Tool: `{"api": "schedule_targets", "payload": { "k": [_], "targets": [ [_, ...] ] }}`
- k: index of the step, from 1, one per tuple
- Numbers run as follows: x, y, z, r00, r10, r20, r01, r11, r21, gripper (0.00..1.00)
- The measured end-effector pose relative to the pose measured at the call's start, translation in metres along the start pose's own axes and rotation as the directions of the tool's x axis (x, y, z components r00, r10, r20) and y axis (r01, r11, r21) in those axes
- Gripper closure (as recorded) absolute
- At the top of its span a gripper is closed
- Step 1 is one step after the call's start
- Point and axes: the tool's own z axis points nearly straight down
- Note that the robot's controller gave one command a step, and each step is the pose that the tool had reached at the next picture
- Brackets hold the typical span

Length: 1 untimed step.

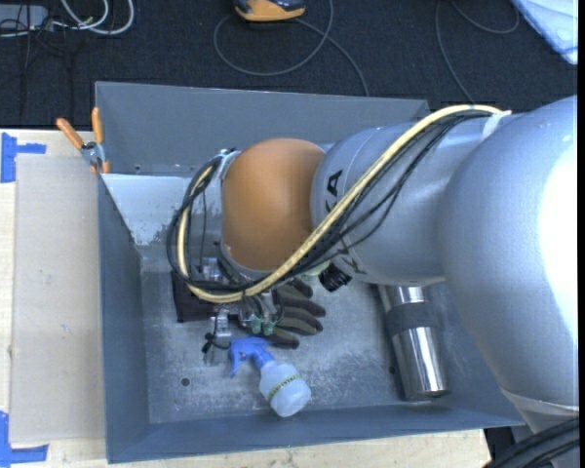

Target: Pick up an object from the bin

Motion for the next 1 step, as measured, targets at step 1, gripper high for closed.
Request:
{"api": "schedule_targets", "payload": {
  "k": [1],
  "targets": [
    [-0.0018, -0.0009, -0.0047, 1.000, 0.005, 0.007, -0.005, 1.000, -0.001, 0.00]
  ]
}}
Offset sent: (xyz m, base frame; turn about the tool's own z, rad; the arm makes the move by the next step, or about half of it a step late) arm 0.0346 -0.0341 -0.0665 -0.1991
